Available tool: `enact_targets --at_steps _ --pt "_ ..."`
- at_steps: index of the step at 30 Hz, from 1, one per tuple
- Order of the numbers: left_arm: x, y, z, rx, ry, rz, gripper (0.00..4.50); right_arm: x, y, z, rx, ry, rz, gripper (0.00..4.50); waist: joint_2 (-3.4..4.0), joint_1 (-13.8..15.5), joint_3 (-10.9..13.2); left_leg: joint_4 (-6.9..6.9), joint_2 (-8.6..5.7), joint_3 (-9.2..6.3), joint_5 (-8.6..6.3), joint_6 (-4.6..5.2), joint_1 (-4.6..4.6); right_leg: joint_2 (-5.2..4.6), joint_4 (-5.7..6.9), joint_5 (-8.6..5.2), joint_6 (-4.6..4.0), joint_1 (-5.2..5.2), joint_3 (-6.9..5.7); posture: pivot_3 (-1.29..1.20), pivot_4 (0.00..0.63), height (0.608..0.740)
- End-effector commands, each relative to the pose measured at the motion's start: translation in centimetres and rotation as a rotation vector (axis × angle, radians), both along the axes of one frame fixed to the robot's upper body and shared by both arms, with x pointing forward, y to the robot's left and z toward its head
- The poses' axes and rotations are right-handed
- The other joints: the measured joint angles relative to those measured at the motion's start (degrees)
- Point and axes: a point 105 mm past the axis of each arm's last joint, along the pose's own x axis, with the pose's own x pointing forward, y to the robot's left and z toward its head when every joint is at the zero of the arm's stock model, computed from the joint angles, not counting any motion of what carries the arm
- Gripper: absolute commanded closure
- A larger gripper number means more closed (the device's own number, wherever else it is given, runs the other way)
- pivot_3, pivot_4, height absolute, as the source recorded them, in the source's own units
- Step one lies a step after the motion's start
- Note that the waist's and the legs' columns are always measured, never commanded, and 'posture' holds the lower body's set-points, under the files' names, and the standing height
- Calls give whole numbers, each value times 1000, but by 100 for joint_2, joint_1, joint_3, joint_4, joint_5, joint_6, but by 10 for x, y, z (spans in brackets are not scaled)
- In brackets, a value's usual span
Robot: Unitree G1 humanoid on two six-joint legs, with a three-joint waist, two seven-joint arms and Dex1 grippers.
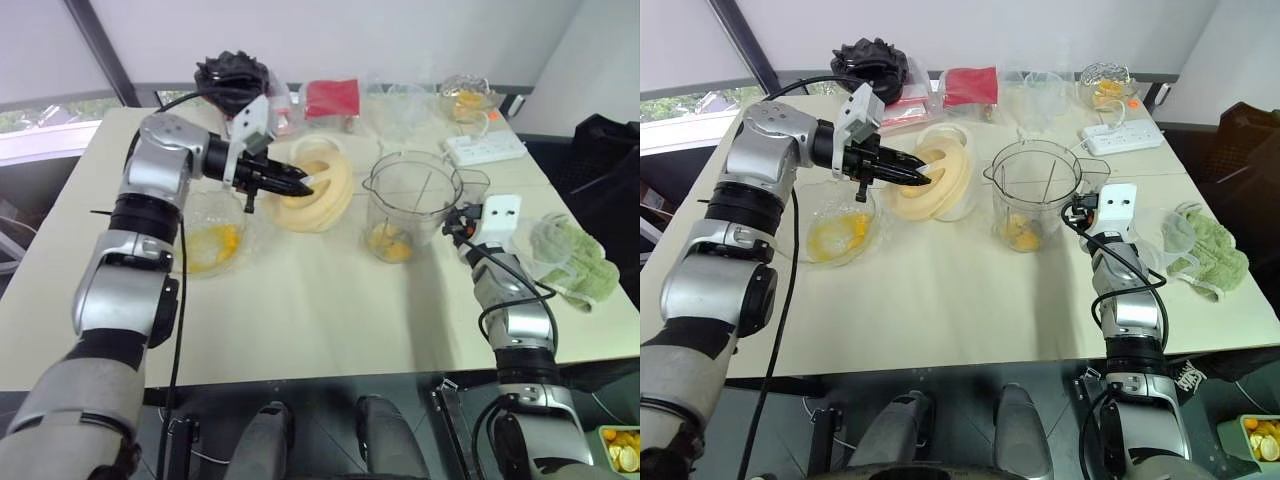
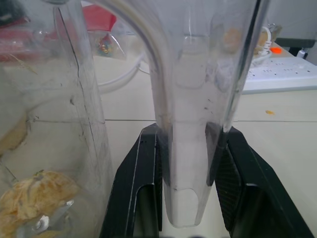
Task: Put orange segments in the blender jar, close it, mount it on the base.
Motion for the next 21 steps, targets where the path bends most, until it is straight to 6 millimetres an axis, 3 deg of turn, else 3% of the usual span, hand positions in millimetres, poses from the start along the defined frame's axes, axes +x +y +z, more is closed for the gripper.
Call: enact_targets --at_steps 1,4,11,16,21 --pt "-2 -1 19 -39 -57 -15 4247 -2 -4 23 -14 -70 -18 3680 0 -2 0 0 0 0 0 0 0 0 0 0 0 0 0 0 150 740" --pt "-1 -3 26 -45 -66 -20 4247 -4 5 21 12 -62 2 3680 0 0 0 0 0 0 0 0 0 0 0 0 0 -1 0 0 150 740" --pt "-3 -6 58 -48 -110 -56 4247 -23 51 26 98 -62 81 3680 1 -23 2 -2 1 1 0 0 -2 1 1 0 0 -8 0 0 150 740" --pt "-6 -14 82 -64 -141 -90 4247 -38 82 26 93 -38 136 3680 3 -16 3 -4 1 2 0 0 -2 1 4 0 1 -12 0 0 150 740" --pt "-9 -30 88 -50 -157 -136 4247 -48 105 24 10 -21 197 3680 3 3 3 -3 1 2 0 0 -4 1 3 -1 1 -12 0 0 150 740"
